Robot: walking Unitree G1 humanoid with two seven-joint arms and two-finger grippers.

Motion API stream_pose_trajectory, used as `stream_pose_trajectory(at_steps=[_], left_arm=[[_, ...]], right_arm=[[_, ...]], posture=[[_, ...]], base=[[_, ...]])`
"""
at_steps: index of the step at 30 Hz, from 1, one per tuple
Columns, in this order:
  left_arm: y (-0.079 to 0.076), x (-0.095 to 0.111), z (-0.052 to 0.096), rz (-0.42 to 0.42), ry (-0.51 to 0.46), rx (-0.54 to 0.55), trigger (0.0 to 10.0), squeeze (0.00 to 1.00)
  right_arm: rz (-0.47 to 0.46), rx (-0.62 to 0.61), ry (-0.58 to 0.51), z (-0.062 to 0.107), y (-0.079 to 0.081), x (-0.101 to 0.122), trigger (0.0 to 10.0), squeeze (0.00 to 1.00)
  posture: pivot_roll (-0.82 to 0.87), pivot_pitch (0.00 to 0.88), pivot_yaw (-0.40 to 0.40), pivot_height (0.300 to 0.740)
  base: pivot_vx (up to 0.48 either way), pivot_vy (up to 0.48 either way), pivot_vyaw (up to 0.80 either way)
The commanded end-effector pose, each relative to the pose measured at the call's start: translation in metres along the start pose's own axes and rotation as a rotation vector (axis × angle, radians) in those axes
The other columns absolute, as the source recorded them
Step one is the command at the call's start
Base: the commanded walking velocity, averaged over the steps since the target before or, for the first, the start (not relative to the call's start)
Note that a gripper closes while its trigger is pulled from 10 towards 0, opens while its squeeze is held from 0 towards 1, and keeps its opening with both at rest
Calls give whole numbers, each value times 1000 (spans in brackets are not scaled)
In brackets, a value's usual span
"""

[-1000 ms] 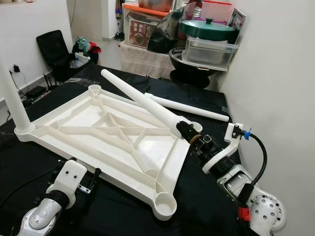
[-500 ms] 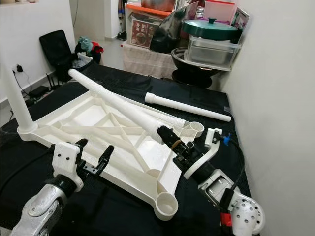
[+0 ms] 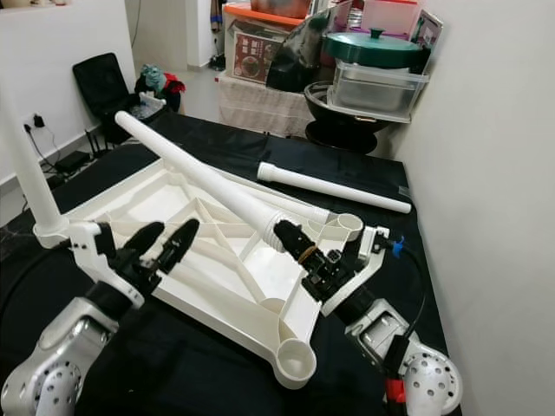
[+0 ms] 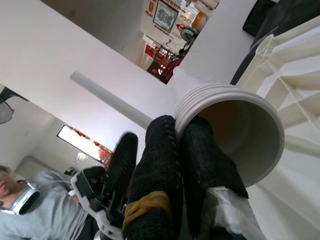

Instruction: Building children table

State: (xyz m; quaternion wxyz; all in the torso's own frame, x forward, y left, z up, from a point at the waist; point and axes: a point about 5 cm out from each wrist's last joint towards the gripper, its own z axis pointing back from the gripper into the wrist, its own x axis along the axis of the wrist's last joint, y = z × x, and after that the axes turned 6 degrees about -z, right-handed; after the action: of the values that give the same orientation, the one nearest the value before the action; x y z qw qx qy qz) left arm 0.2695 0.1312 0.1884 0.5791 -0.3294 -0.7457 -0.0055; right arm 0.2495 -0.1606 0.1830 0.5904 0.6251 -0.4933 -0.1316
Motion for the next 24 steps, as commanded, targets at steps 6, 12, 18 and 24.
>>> stream_pose_trajectory(at_steps=[6, 12, 18, 24], left_arm=[[9, 3, -7, 164, -44, 20, 10000, 0], [13, 4, -10, 253, -55, 20, 10000, 0], [16, 2, -12, 311, -61, 17, 10000, 0], [20, 0, -11, 338, -50, 19, 10000, 0]], right_arm=[[7, 78, 15, 6, 9, -4, 0, 0], [6, 73, 9, 8, 8, -3, 0, 0], [-4, 122, 39, 9, 14, -8, 0, 0], [-9, 150, 61, 11, 18, -11, 0, 0]], posture=[[43, 0, -91, 740], [35, 0, -90, 740], [32, 0, -94, 740], [28, 0, -92, 740]], base=[[0, 0, 0], [0, 0, 0], [0, 0, 0], [0, 0, 0]])
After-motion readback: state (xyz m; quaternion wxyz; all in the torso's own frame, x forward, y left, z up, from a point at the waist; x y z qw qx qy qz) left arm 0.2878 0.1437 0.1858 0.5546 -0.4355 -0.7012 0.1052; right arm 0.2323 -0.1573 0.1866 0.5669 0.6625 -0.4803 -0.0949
